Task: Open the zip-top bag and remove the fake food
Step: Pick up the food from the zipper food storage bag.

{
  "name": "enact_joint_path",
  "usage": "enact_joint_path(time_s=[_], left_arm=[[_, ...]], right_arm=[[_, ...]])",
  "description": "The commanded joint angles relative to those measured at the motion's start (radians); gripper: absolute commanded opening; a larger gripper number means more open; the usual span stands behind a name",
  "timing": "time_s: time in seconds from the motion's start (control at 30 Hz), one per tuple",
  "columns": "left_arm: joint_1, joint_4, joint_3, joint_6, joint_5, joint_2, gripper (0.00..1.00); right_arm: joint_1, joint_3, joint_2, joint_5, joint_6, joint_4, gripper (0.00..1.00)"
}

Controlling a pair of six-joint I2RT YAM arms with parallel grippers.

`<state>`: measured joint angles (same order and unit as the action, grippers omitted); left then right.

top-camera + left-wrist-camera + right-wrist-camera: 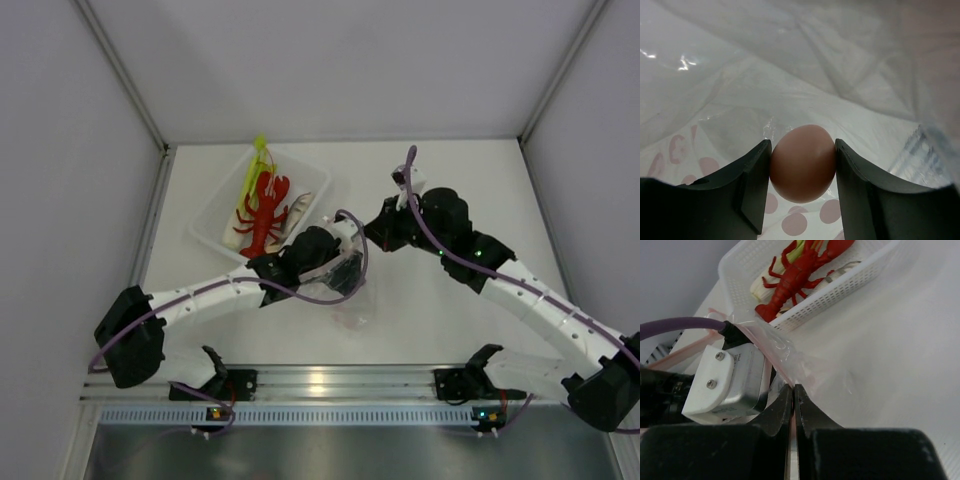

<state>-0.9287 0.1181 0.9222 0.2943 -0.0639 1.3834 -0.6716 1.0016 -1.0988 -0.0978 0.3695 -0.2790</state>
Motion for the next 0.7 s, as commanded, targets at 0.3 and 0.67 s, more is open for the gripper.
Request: enact_joint_path(time_s=[0.3, 0.67], left_arm=[[0.021, -0.317, 0.092, 0.051, 0.248, -0.035, 0.00], [0.008, -0.307, 0.204, 0.060, 0.297, 0.080, 0.00]], right_arm=[[0.054, -0.034, 0.142, -0.082, -0.115, -0.218, 0.00], [-0.097, -0.037, 0.186, 0.041, -0.100, -0.253, 0.00]])
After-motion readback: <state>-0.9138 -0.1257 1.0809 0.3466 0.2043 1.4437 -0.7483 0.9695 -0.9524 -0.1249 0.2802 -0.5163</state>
